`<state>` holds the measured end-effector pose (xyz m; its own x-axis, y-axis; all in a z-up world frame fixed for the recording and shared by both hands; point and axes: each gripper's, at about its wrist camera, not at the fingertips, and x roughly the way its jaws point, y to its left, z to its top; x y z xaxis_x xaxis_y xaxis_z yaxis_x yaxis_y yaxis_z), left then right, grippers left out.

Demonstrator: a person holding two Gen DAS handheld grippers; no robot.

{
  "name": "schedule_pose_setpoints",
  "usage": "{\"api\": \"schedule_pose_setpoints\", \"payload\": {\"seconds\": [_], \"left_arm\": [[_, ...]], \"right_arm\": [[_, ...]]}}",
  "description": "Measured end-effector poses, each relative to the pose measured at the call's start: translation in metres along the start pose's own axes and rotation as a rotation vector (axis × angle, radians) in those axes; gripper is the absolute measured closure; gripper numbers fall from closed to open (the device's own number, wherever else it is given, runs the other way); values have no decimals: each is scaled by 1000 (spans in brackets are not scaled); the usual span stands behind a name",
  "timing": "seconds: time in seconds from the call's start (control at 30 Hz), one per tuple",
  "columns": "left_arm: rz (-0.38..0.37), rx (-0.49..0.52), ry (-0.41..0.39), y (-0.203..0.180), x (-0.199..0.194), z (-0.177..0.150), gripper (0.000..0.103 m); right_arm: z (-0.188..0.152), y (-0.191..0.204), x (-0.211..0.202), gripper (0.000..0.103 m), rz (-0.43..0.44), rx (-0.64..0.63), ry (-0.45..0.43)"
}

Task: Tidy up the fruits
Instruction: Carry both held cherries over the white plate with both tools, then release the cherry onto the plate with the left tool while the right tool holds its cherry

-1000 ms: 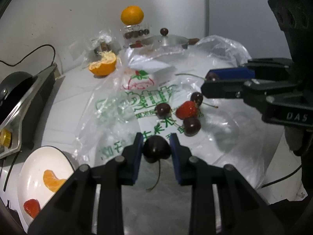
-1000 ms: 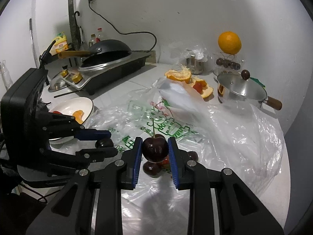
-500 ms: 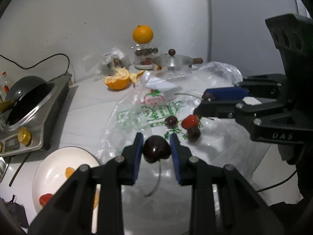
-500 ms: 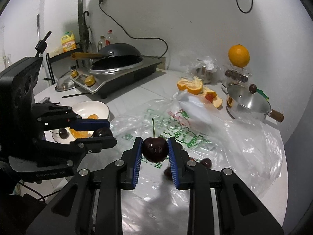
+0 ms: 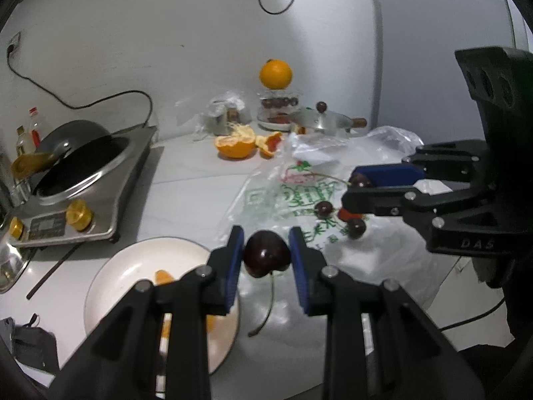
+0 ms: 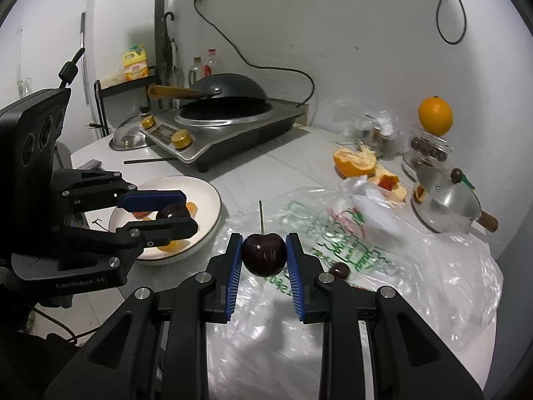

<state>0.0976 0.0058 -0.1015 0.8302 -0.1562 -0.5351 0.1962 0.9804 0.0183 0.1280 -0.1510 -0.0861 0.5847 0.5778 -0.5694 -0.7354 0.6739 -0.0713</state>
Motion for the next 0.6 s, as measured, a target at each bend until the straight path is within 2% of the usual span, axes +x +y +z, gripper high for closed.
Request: {"api": "schedule_pose_setpoints", "payload": {"seconds": [0.6], "left_arm": [[101,-82,18,70,-15,-39,74]], "right_arm": [[25,50,36,75,54,-78,33]]}}
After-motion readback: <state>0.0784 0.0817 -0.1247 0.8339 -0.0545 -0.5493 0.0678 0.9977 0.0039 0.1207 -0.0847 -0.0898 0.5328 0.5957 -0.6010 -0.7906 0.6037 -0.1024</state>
